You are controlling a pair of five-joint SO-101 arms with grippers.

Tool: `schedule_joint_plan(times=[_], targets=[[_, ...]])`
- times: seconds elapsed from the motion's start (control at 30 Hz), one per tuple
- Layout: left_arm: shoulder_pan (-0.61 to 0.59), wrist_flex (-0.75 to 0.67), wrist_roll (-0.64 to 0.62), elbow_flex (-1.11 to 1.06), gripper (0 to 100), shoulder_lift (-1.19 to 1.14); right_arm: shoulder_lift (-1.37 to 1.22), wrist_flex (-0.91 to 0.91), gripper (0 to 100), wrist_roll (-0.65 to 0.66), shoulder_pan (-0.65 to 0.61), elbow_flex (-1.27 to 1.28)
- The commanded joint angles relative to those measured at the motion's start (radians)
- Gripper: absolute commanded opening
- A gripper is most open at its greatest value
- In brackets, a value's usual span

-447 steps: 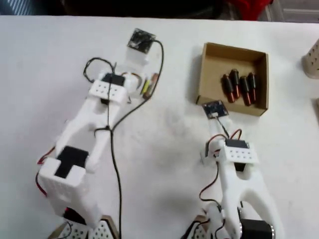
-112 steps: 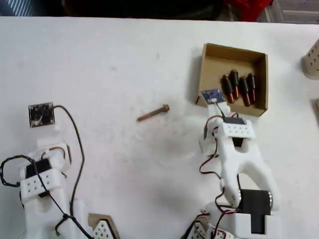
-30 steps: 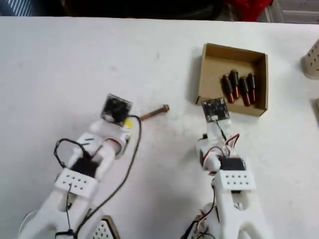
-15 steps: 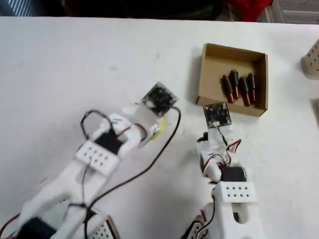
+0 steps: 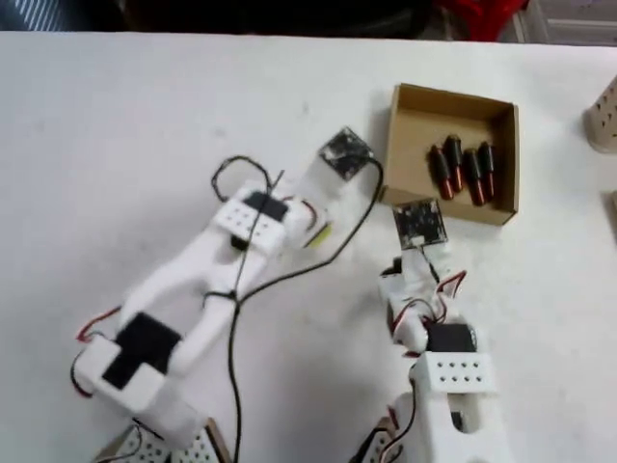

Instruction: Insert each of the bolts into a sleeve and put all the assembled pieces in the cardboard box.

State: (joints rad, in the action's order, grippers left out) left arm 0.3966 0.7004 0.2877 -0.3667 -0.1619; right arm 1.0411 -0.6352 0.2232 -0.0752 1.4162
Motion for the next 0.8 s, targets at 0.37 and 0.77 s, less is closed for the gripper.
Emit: schedule_joint_plan(times=[0.37, 0.77], targets=[[-0.087, 0.212, 0.011, 0.420, 15, -0.335, 0.022, 0.008, 1.6, -0.011, -0.002, -0.008], [-0.045, 0.233, 0.011, 0.460, 16, -0.355, 0.030, 0.008, 1.6, -0.011, -0.002, 0.002]])
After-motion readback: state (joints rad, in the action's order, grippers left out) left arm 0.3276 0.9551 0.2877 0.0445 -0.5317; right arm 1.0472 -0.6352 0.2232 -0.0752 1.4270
